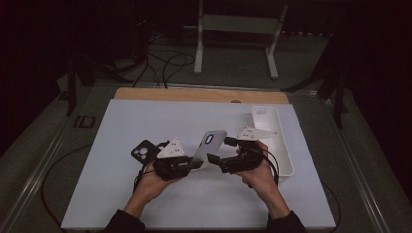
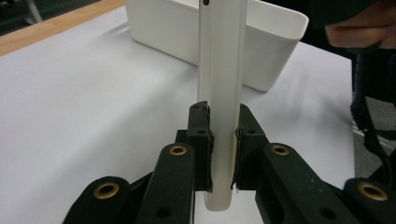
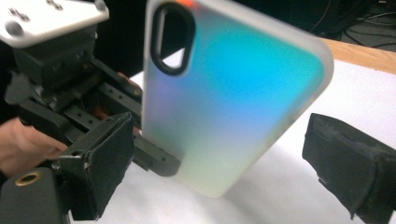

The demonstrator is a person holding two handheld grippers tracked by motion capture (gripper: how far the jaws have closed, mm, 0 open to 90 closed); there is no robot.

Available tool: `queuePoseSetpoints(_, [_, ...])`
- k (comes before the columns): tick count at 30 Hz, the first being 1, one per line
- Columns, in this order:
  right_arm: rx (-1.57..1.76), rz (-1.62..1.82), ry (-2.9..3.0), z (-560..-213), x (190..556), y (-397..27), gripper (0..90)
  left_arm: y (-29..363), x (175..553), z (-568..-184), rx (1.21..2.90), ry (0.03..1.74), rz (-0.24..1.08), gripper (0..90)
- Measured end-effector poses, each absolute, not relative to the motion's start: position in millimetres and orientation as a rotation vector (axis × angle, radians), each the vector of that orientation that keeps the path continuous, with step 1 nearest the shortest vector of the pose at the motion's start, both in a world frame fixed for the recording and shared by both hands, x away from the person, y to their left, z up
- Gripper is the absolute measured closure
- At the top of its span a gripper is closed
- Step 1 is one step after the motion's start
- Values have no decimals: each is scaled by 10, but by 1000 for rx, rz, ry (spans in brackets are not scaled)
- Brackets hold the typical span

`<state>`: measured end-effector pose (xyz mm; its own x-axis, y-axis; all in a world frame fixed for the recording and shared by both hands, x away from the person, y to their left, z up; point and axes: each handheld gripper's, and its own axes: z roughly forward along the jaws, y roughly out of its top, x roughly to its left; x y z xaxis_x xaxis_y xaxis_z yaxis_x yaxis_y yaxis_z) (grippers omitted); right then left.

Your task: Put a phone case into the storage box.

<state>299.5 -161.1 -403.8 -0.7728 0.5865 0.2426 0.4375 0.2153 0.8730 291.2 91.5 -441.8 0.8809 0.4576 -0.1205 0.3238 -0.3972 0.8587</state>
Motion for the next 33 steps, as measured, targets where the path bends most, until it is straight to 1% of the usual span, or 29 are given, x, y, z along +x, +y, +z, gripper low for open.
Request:
queuePoseSetpoints(16, [1145, 1635, 2265, -3984, 3027, -1511, 96, 821, 2893, -4480, 2059, 613, 230, 807])
queuePoseSetpoints(18, [1159, 1641, 2251, -3980, 3036, -1490, 96, 801, 2890, -4494, 2063, 611, 226, 808])
queuePoseSetpoints(21, [1195, 1643, 2215, -3976, 3055, -1467, 140, 773, 2884, -4516, 2070, 609, 226, 808])
queuePoseSetpoints(28, [1244, 1670, 2181, -3997, 3094, -1436, 140, 739, 2878, -4536, 2069, 614, 223, 808])
queuePoseSetpoints(29, [1244, 1670, 2181, -3997, 3094, -1436, 140, 725, 2877, -4548, 2063, 618, 200, 808])
queuePoseSetpoints(30, [1242, 1663, 2153, -4008, 3097, -1398, 157, 726, 2877, -4549, 2059, 619, 199, 807])
queuePoseSetpoints(33, [1238, 1659, 2147, -4004, 3092, -1391, 162, 728, 2881, -4549, 2050, 623, 193, 807])
